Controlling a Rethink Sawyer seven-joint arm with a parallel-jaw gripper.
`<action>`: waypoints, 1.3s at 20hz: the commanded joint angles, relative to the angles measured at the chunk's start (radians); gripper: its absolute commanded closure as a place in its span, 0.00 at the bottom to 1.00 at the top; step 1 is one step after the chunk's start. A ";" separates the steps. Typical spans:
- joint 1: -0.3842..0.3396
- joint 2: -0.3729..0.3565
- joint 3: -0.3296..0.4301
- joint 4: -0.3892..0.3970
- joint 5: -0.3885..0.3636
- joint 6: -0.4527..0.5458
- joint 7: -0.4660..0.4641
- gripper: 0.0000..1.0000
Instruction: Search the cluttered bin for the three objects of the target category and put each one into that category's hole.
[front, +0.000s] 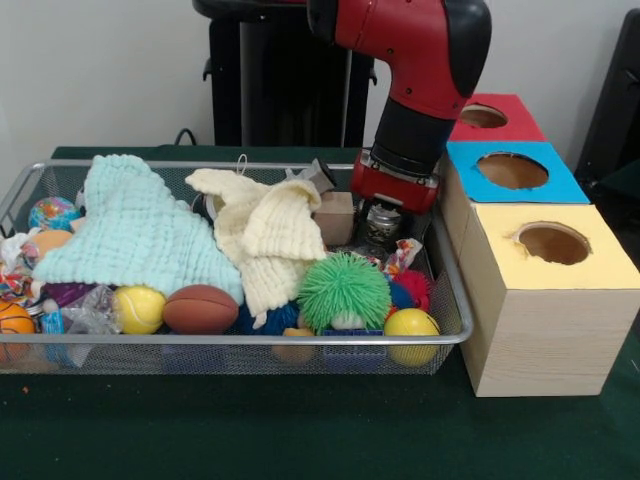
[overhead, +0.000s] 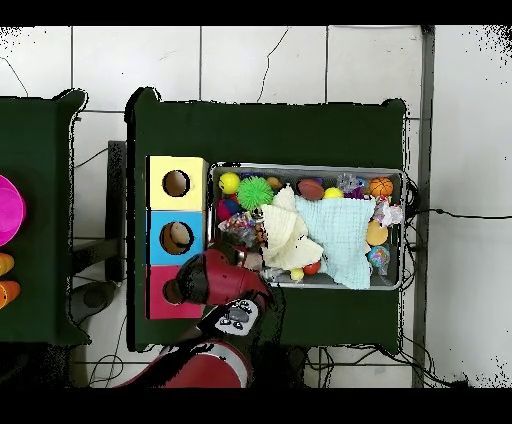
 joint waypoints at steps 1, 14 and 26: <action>0.021 0.057 0.010 -0.013 0.082 -0.117 0.261 1.00; 0.056 0.042 -0.015 -0.008 0.121 -0.062 0.244 1.00; 0.094 -0.289 -0.075 0.106 0.081 0.336 0.205 1.00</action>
